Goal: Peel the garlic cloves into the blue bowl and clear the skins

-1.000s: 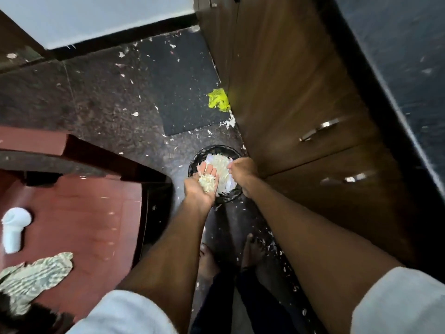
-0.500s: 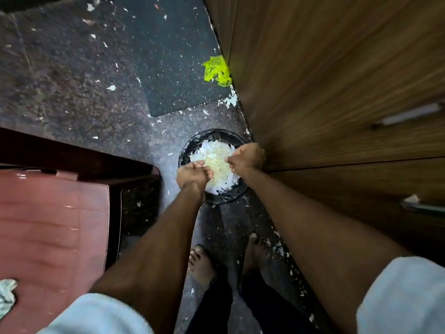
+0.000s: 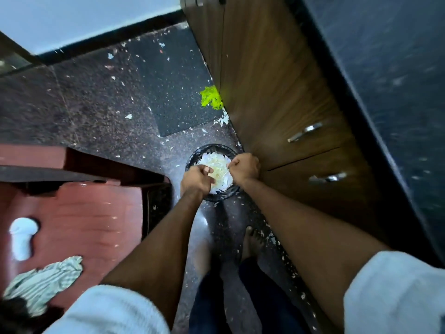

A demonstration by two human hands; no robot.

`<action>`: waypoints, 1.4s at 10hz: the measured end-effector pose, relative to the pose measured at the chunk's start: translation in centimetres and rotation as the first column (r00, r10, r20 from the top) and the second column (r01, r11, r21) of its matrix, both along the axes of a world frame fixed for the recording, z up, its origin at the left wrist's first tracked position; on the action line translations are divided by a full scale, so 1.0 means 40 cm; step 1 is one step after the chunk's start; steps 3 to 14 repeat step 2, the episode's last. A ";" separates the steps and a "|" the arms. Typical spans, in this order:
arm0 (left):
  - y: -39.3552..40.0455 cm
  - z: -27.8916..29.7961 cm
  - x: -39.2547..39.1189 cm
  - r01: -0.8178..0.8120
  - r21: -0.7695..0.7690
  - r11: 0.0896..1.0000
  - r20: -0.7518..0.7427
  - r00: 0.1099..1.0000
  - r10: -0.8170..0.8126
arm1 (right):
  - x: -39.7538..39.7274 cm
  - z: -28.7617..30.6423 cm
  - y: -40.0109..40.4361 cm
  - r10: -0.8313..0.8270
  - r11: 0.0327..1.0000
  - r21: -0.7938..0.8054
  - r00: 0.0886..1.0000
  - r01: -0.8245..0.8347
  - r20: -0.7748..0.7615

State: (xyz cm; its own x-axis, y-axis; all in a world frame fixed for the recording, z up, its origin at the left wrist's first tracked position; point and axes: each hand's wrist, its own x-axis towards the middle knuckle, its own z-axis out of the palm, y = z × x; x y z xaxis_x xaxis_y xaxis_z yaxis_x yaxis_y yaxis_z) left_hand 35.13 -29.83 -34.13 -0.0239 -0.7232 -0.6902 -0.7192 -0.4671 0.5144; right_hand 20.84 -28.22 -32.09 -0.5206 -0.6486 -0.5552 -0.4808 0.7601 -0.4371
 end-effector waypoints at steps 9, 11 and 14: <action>0.029 0.245 0.017 0.221 0.079 0.972 0.035 0.974 -0.225 | 0.018 0.313 0.087 -0.083 0.996 0.019 0.996 0.082 0.025; 0.029 0.245 0.017 0.221 0.079 0.972 0.035 0.974 -0.225 | 0.018 0.313 0.087 -0.083 0.996 0.019 0.996 0.082 0.025; 0.029 0.245 0.017 0.221 0.079 0.972 0.035 0.974 -0.225 | 0.018 0.313 0.087 -0.083 0.996 0.019 0.996 0.082 0.025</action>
